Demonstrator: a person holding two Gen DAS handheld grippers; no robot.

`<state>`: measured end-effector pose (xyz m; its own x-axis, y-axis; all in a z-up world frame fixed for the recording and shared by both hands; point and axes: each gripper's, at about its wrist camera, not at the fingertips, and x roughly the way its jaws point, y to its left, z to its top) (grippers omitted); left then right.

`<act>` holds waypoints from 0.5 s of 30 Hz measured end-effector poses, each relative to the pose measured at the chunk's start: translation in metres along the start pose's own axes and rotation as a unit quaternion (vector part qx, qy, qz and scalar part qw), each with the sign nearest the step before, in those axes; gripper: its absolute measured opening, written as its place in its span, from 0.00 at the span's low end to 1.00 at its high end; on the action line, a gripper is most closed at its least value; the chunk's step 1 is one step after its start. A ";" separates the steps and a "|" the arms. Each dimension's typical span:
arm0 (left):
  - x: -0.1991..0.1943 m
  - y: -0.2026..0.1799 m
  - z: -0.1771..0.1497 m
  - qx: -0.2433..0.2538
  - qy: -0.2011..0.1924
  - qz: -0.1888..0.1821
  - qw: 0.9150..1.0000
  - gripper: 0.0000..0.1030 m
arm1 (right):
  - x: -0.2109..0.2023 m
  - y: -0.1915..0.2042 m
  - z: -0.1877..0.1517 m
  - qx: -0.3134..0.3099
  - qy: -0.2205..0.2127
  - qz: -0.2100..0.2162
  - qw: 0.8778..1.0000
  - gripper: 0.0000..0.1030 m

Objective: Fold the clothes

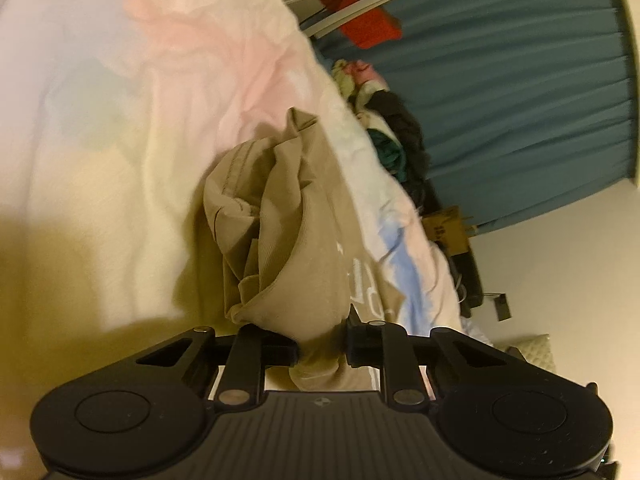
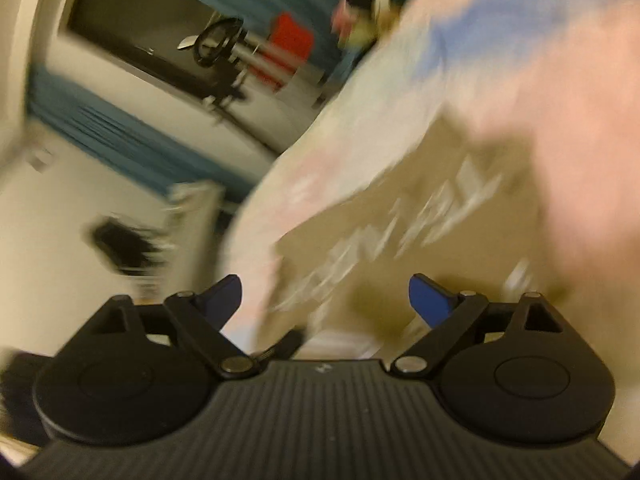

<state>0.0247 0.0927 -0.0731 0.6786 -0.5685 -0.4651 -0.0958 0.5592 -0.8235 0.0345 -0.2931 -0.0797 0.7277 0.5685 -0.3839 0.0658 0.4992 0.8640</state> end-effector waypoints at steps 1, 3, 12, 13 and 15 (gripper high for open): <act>-0.001 0.000 0.000 -0.003 -0.001 -0.003 1.000 0.20 | 0.005 -0.007 -0.002 0.030 0.020 0.019 0.999 0.90; -0.002 0.001 0.002 -0.008 -0.003 -0.004 1.000 0.20 | 0.015 -0.019 -0.005 0.084 0.058 0.053 0.993 0.91; -0.003 0.001 0.001 -0.003 0.000 0.009 1.000 0.20 | 0.044 -0.026 -0.026 0.141 0.110 0.046 0.983 0.90; -0.003 0.002 0.001 -0.006 0.000 0.009 1.000 0.20 | 0.046 -0.030 -0.026 0.150 0.101 0.036 0.983 0.90; -0.003 0.003 0.002 -0.012 -0.003 0.007 1.000 0.20 | 0.046 -0.040 -0.023 0.167 0.074 0.017 0.983 0.89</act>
<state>0.0233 0.0972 -0.0735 0.6807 -0.5576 -0.4752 -0.1228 0.5526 -0.8243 0.0493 -0.2714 -0.1392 0.6273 0.6824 -0.3753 0.2821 0.2501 0.9262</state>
